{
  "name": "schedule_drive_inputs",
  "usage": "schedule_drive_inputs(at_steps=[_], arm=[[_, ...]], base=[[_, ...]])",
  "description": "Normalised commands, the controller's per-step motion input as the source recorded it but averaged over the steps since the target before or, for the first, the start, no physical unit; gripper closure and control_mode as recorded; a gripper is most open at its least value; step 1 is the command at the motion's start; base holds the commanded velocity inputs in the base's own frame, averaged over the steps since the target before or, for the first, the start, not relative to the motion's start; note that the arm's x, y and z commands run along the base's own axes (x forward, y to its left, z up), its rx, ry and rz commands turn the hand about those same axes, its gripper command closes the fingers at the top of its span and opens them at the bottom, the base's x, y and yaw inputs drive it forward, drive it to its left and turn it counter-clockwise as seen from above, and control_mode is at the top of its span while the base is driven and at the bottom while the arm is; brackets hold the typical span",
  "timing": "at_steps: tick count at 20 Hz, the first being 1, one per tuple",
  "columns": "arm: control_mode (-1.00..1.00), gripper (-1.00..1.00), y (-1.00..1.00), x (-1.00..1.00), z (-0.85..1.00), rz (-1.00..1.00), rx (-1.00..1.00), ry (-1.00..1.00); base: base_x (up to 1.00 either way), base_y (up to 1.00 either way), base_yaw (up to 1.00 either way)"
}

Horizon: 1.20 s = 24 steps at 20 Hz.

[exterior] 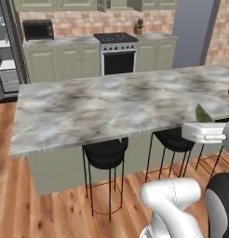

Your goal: There is a bowl on the dining counter. Grab a lemon wedge from the fridge and place it in the bowl. Then get the liquor bottle and glass cup from the cabinet and place them next to the bowl.

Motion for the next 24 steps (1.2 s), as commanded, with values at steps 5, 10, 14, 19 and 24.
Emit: schedule_drive_inputs(at_steps=[5,10,14,19,24], arm=[[1.0,1.0,0.0,0.0,0.0,0.0,0.0,0.0],[1.0,1.0,0.0,0.0,0.0,0.0,0.0,0.0],[1.0,1.0,0.0,0.0,0.0,0.0,0.0,0.0],[1.0,1.0,0.0,0.0,0.0,0.0,0.0,0.0],[1.0,1.0,0.0,0.0,0.0,0.0,0.0,0.0]], base=[[0.03,-1.0,0.0],[0.14,-1.0,0.0],[0.25,-1.0,0.0],[0.34,-1.0,0.0],[0.49,-0.99,0.0]])
